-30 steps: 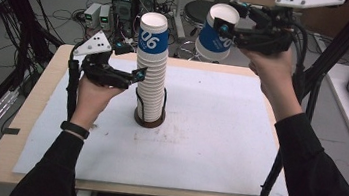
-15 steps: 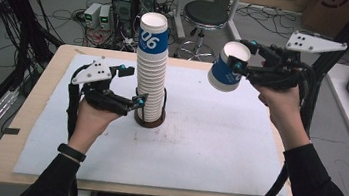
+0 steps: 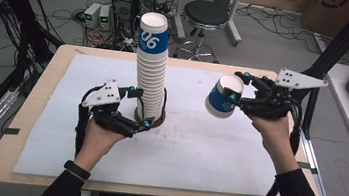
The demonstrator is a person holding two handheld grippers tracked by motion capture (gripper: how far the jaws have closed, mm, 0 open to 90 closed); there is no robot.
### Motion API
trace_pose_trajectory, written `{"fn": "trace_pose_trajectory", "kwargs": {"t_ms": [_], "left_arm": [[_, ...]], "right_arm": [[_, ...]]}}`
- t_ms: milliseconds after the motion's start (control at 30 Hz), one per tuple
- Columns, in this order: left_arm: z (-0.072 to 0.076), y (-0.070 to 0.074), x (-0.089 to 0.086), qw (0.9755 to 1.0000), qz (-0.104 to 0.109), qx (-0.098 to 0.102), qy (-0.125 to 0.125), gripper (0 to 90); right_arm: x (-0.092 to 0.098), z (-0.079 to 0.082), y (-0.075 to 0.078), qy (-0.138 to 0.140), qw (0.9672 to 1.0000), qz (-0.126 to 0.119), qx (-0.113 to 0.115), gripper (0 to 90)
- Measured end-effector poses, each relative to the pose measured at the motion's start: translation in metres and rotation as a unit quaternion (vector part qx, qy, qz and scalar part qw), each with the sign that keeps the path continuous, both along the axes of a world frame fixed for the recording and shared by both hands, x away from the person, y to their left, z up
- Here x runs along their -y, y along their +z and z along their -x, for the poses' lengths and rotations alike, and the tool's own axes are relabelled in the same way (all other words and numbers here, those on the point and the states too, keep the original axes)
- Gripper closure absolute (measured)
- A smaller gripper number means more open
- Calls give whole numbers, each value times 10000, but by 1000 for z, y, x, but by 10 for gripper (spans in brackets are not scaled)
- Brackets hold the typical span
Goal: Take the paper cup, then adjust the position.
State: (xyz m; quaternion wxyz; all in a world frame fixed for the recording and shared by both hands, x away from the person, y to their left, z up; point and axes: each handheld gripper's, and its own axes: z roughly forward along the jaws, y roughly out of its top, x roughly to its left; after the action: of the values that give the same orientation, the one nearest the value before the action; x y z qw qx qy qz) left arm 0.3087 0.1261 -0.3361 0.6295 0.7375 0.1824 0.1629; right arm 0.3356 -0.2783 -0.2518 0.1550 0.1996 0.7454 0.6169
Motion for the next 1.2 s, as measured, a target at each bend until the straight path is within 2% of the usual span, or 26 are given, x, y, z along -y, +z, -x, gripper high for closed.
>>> {"fn": "trace_pose_trajectory", "kwargs": {"t_ms": [333, 433, 567, 767, 1000, 1033, 1067, 1200], "left_arm": [[2, -23, 10, 9997, -66, -132, -170, 74], [0, -27, 10, 9997, -142, -137, -150, 74], [0, -29, 10, 9997, -139, -119, -141, 74], [-1, -29, 15, 9996, -151, -117, -223, 74], [-2, -30, 27, 9982, -158, -243, -517, 74], [-3, -31, 31, 9973, -163, -314, -639, 74], [-3, -31, 31, 9973, -163, -314, -639, 74], [-5, -32, 44, 9948, -205, -401, -913, 73]], "right_arm": [[-4, 8, -40, 9, 9998, -8, -216, 316], [-4, 10, -47, 31, 9997, -117, -235, 317], [-4, 11, -57, -14, 9994, -203, -290, 317], [-5, 12, -59, 5, 9993, -173, -331, 317], [-10, 14, -61, 163, 9990, -136, -382, 317], [-11, 14, -61, 215, 9990, -123, -368, 317], [-12, 14, -61, 251, 9988, -124, -390, 317], [-18, 15, -62, 459, 9981, -69, -414, 317]]}}
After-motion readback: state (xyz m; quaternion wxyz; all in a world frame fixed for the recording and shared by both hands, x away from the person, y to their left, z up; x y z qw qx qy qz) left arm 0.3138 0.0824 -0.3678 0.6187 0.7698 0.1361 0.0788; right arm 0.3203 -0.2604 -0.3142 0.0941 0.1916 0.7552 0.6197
